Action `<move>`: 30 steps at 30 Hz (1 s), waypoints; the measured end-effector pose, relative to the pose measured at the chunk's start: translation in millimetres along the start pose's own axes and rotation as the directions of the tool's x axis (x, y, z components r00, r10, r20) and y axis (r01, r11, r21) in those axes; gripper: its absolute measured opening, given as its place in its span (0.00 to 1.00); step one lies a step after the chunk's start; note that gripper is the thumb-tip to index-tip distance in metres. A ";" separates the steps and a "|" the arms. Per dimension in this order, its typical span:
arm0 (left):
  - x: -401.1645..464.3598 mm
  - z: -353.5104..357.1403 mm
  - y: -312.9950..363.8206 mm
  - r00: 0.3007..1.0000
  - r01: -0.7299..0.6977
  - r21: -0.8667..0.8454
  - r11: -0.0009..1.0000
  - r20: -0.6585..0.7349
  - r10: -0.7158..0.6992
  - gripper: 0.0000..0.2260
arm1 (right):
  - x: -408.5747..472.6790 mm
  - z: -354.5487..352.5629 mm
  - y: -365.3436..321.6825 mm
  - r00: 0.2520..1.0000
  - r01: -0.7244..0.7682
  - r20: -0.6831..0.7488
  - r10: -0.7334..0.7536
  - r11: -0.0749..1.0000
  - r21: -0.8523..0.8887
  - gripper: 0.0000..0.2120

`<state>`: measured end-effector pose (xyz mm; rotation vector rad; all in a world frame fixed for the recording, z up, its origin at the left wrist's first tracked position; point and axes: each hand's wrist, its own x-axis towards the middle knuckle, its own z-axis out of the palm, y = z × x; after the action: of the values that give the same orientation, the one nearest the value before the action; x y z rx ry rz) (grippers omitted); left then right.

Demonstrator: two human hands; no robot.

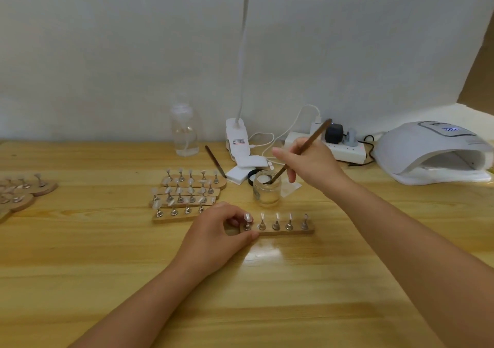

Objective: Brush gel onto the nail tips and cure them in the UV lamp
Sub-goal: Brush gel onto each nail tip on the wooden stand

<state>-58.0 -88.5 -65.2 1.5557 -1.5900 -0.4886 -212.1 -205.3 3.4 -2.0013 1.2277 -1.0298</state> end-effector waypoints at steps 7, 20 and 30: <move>0.3 -0.1 2.2 1.000 0.011 0.000 1.000 -0.002 -0.011 0.09 | 7.2 17.1 0.1 1.000 0.016 -0.003 -0.017 0.975 -0.222 0.19; -0.1 -2.2 4.0 0.999 0.041 -0.059 0.997 0.002 -0.041 0.07 | 9.6 14.2 -6.0 0.982 -0.042 -0.191 -0.003 0.971 -0.235 0.24; -0.3 -4.7 7.1 0.998 0.058 -0.097 0.994 -0.007 -0.059 0.04 | 7.5 -3.3 7.7 0.938 -0.185 -0.287 0.196 0.981 0.064 0.21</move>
<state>-58.8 -85.8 -57.1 1.5325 -1.4941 -0.5806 -216.3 -215.5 1.5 -1.7039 1.5124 -1.2702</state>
